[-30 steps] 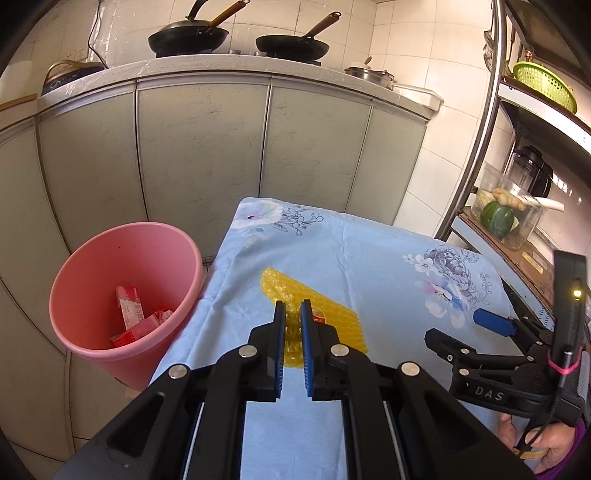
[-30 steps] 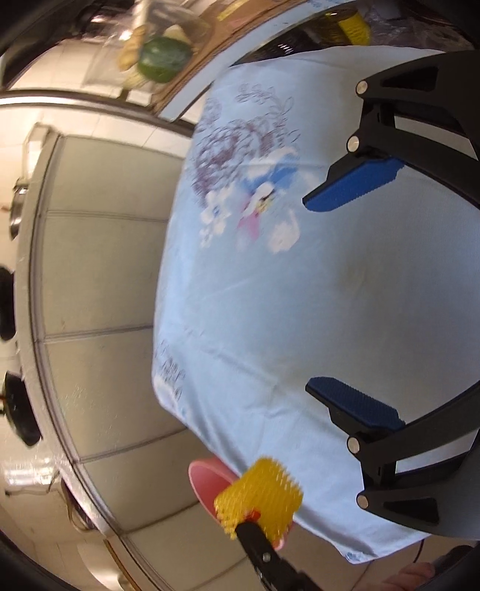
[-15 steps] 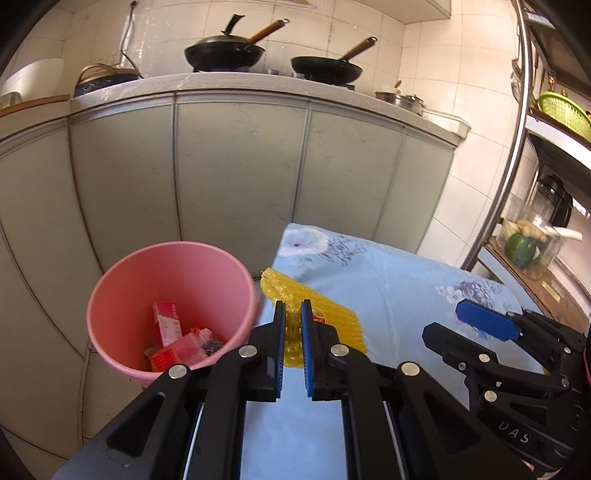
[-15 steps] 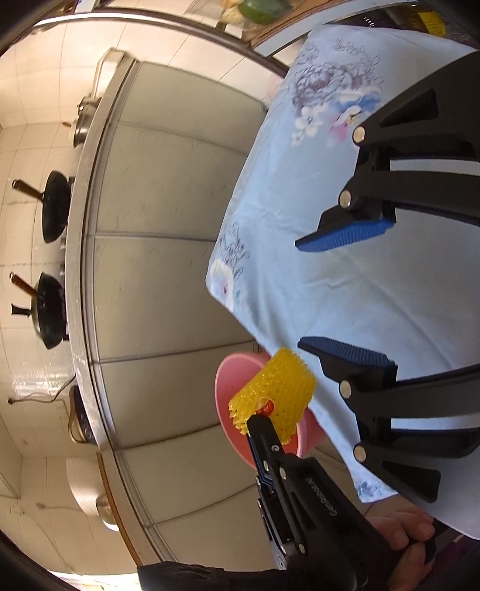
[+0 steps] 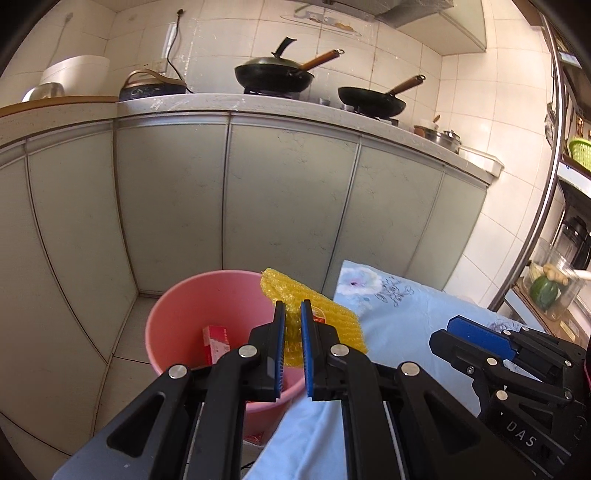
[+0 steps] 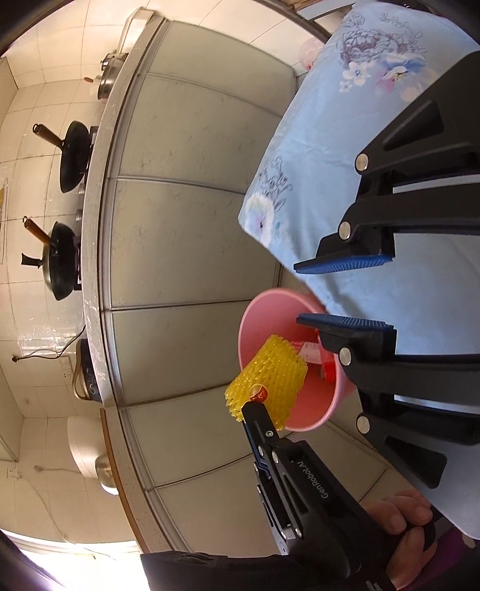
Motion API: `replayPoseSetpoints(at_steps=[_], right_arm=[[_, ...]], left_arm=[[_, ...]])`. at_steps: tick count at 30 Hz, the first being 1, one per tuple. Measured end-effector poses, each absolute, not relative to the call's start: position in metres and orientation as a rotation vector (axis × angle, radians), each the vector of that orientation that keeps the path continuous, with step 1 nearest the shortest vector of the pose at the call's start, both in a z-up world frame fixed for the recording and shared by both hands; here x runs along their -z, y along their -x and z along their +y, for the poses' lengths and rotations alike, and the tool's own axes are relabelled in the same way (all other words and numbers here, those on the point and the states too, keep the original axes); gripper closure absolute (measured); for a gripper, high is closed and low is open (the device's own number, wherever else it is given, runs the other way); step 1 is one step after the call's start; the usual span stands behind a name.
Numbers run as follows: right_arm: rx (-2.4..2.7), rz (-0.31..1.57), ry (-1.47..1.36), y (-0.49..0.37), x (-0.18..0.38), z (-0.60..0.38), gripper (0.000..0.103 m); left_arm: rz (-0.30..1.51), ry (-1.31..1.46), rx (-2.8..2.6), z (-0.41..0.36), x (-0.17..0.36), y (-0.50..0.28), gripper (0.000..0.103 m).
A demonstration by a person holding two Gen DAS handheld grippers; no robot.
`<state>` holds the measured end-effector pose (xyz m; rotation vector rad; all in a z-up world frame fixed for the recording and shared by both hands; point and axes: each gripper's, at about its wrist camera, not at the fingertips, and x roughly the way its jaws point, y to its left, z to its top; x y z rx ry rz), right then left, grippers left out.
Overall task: Collect trash
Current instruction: 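Lift the yellow foam net with the left tool and carry it over the pink bucket, then lower the left tool into the bucket and open it to drop the foam net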
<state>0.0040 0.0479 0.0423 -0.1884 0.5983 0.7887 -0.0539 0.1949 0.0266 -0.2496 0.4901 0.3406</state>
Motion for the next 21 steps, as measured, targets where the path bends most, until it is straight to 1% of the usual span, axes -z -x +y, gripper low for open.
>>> replayPoseSetpoints(at_steps=[9, 21], right_arm=[[-0.845, 0.609, 0.189, -0.010, -0.045, 0.086, 0.081], [-0.876, 0.636, 0.206, -0.029, -0.035, 0.133, 0.081]], left_arm=[[0.477, 0.263, -0.402, 0.227, -0.025, 0.059, 0.095], [0.525, 0.259, -0.480, 0.263, -0.005, 0.035, 0.095]])
